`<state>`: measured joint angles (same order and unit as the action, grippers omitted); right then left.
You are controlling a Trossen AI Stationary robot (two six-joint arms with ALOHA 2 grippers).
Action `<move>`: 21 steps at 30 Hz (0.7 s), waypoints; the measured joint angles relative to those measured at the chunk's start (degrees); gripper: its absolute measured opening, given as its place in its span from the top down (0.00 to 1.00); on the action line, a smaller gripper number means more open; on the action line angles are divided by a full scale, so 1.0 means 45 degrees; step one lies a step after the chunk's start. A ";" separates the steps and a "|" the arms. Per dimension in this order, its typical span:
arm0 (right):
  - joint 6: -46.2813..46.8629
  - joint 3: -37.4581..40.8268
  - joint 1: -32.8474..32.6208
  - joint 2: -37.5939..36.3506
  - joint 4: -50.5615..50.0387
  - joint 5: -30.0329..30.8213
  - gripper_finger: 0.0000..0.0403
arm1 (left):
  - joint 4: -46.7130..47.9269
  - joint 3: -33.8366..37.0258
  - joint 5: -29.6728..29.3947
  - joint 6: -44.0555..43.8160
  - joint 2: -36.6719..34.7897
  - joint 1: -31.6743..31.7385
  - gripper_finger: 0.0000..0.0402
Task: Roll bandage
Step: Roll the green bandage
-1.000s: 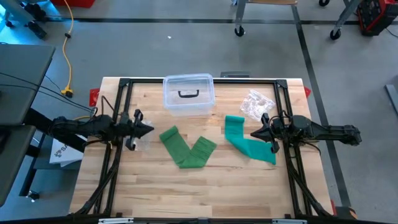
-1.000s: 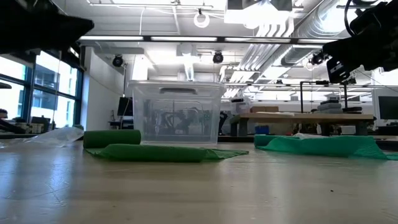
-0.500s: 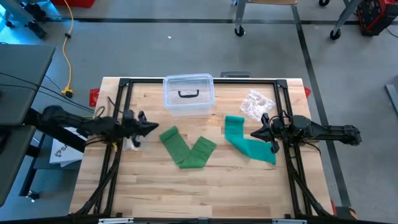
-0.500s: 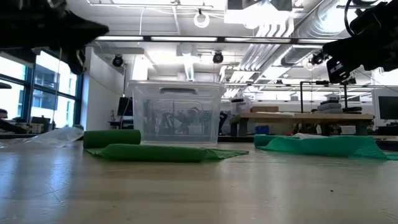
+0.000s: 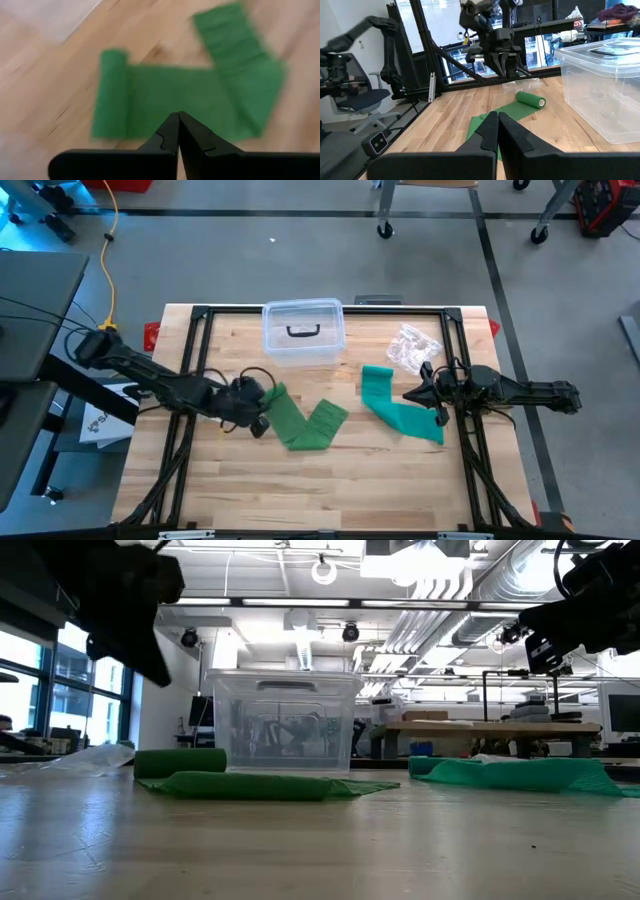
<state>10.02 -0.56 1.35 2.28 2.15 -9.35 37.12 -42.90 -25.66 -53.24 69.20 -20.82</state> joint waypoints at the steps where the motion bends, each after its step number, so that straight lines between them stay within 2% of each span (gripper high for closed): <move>1: 0.0000 0.0000 0.0000 0.0001 0.0000 -0.0004 1.00 | 0.0649 -0.0263 0.0066 -0.0307 0.0269 0.0000 0.99; 6: 0.0000 0.0000 0.0003 0.0000 0.0000 -0.0004 1.00 | 0.1627 -0.0264 0.0988 -0.1092 0.0750 0.0019 0.86; 15: 0.0000 0.0000 -0.0001 -0.0002 0.0000 -0.0001 1.00 | 0.0831 0.1664 0.0092 -0.2622 0.0174 0.0432 0.52; 18: 0.0000 0.0000 -0.0001 0.0001 0.0000 0.0001 1.00 | -0.0206 0.2322 -0.0211 -0.2917 0.0167 0.0614 0.46; 21: 0.0000 0.0000 -0.0001 0.0001 0.0000 0.0001 1.00 | -0.1560 0.2934 -0.0439 -0.2666 0.0167 0.0933 0.45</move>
<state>10.02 -0.56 1.34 2.28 2.15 -9.34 30.10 -29.70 -27.63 -65.24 69.95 -16.62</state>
